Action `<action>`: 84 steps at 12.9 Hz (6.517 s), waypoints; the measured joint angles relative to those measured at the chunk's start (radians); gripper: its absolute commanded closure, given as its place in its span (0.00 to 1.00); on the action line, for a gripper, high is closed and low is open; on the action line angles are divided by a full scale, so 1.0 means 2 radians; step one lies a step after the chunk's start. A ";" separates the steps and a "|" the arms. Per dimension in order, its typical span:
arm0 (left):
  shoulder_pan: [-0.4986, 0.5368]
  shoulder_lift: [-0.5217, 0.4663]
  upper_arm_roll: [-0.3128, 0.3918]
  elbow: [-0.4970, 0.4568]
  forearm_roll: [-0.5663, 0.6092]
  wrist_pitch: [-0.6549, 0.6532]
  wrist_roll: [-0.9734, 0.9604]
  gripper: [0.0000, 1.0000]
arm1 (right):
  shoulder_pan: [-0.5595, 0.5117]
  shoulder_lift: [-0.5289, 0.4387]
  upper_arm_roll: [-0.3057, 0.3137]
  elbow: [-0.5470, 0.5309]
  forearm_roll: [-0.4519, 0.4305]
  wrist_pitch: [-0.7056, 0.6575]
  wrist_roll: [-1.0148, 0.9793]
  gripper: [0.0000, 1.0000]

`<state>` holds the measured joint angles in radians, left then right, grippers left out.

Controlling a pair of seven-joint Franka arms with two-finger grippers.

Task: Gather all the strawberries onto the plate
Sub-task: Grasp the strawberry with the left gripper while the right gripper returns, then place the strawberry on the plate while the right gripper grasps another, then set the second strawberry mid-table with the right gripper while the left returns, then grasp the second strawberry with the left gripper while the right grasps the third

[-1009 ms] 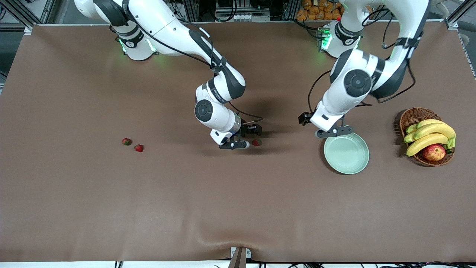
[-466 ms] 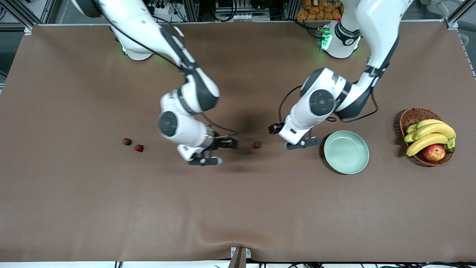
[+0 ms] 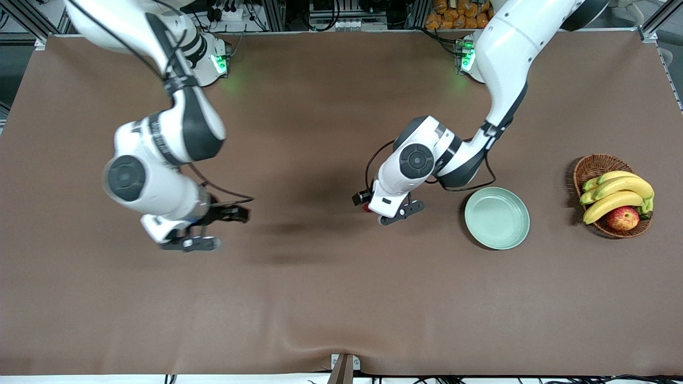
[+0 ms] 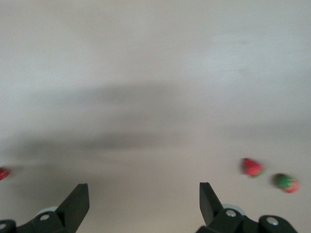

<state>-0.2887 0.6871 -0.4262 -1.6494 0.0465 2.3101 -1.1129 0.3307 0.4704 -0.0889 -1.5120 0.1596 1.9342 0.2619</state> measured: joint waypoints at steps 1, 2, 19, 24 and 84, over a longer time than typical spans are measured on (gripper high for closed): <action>-0.002 0.009 0.000 0.000 0.002 0.013 -0.016 0.03 | -0.025 0.001 0.000 -0.003 -0.003 0.000 -0.011 0.00; -0.003 0.018 0.000 0.001 0.007 0.022 -0.030 0.11 | -0.055 0.002 0.000 -0.005 -0.003 0.000 -0.033 0.00; -0.003 0.049 0.013 0.019 0.050 0.042 -0.078 1.00 | -0.180 0.071 0.015 -0.097 -0.010 0.005 -0.123 0.00; 0.052 -0.027 0.014 0.018 0.053 -0.107 0.009 1.00 | -0.180 0.072 0.020 -0.121 -0.010 0.004 -0.124 0.00; 0.050 0.033 -0.068 -0.091 0.079 0.100 -0.293 0.00 | -0.106 0.085 0.014 -0.050 -0.023 0.008 -0.069 0.00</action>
<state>-0.1888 0.7530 -0.5630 -1.8313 0.2039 2.5104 -1.6980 0.1184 0.6410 -0.0601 -1.6126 0.1139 1.9512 0.1244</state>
